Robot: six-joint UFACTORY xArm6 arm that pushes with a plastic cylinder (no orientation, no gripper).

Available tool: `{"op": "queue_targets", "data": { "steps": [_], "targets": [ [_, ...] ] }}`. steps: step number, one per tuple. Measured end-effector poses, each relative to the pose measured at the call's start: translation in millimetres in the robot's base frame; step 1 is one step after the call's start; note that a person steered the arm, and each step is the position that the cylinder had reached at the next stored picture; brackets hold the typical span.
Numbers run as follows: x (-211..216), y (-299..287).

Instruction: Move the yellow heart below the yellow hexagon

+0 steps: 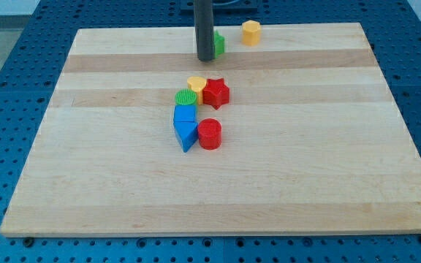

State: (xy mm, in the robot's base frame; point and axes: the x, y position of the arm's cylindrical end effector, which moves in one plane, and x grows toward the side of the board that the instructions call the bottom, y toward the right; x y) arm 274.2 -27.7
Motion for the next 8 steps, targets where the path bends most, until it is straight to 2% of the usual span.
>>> {"op": "queue_targets", "data": {
  "steps": [2,3,5,7,8],
  "targets": [
    [-28.7,0.0],
    [-25.1,-0.1],
    [40.8,-15.7],
    [67.8,-68.2],
    [94.3,-69.0]
  ]
}}
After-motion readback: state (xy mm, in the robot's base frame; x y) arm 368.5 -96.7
